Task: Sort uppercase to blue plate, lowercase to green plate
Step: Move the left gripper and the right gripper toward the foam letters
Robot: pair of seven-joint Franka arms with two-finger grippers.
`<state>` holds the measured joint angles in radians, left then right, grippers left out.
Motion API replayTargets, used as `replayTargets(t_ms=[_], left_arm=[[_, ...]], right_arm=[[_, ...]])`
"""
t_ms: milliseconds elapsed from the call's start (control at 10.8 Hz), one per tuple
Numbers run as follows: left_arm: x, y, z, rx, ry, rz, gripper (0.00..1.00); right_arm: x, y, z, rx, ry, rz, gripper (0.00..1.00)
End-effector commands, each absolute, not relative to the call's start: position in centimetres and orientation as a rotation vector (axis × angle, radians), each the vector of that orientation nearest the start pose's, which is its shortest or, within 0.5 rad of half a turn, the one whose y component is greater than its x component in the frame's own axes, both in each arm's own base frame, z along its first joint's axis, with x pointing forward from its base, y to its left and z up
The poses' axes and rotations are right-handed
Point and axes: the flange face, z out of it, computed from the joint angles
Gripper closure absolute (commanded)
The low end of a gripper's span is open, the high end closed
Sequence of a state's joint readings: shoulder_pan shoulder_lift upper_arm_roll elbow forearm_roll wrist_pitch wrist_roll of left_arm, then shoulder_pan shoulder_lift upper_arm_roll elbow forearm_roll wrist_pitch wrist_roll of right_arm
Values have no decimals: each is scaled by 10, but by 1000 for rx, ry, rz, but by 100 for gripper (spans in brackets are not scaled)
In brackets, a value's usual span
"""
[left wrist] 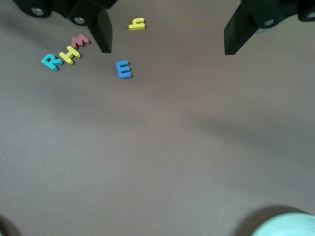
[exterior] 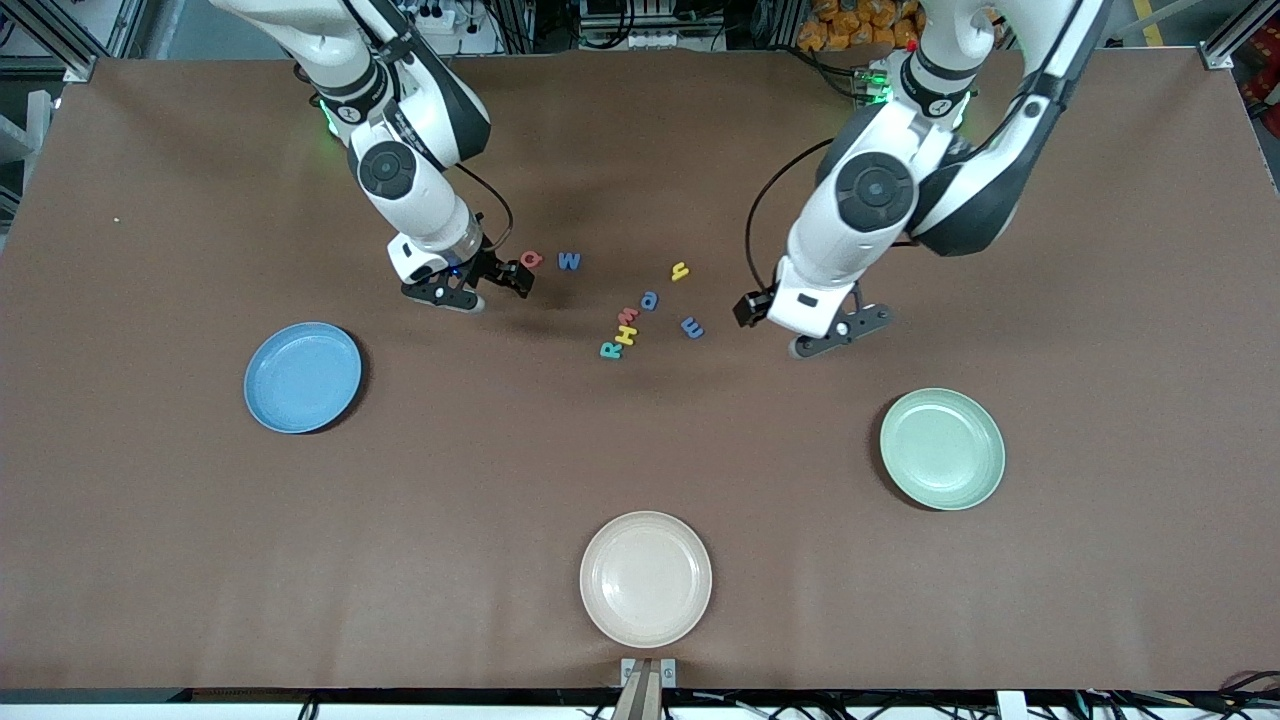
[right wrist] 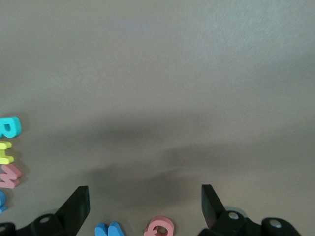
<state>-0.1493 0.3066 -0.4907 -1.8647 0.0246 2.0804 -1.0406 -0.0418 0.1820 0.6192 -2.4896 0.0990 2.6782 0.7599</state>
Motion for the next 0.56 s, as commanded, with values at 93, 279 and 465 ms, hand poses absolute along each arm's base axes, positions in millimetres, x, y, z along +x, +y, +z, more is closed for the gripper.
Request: replayTargets(t_ms=[93,279,465], left_arm=[[487,-395,308,-3032,-636,103,0],[478,-411,282,-3033,-683,98,0],[470,-427,260,-3062,-711,109,0]], right_arm=[[381,275,211,-2966,410,161,0],[369,283,207,-3006,396,148,0],[356,291,195,-3095,361,91,0]])
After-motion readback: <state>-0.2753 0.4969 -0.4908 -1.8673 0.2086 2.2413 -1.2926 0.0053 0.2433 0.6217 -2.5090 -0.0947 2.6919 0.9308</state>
